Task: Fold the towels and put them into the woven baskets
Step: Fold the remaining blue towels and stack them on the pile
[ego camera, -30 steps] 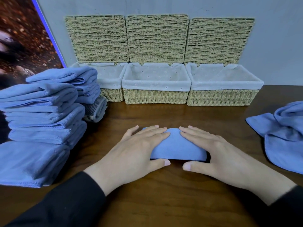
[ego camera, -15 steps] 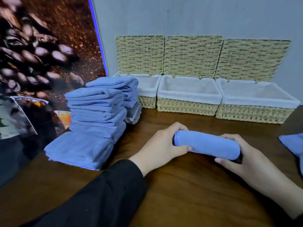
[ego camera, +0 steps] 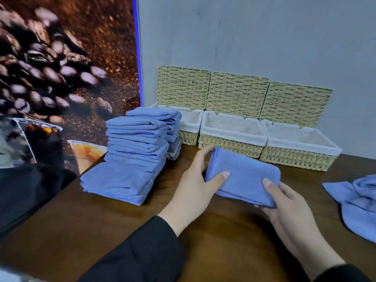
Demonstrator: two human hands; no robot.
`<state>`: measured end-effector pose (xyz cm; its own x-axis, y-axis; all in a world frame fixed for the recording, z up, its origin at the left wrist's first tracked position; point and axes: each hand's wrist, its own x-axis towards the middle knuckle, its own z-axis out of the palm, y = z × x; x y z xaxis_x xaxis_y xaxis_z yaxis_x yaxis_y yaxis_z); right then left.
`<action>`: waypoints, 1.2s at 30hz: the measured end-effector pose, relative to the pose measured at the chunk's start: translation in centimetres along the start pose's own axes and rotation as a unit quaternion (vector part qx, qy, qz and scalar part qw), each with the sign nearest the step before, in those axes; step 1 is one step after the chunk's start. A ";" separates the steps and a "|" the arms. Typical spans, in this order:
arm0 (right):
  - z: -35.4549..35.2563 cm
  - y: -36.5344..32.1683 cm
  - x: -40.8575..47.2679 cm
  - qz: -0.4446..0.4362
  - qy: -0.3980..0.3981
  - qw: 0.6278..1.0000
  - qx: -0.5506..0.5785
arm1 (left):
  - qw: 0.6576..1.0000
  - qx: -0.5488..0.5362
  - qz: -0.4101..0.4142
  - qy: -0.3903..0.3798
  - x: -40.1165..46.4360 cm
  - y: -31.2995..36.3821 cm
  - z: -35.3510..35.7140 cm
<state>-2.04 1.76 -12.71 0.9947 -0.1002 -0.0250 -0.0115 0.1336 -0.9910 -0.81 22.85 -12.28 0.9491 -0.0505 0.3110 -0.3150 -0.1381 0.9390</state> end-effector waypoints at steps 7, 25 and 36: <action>8.7 0.4 -2.7 -0.001 -0.112 0.992 0.055 | 0.991 0.015 0.074 0.114 -3.2 2.9 -9.2; 22.6 3.9 0.0 -0.291 -0.009 0.925 -0.245 | 0.901 0.306 0.039 0.304 -2.5 -3.9 -23.2; 22.0 5.1 0.0 -0.337 -0.216 0.804 -0.440 | 0.908 0.383 0.151 0.074 -3.2 -4.7 -21.1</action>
<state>0.21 24.17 -14.90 0.7460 0.5190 0.4174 0.6660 -0.5755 -0.4746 -2.27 44.50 -14.60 0.7913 -0.0758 0.6067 -0.4185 -0.7905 0.4471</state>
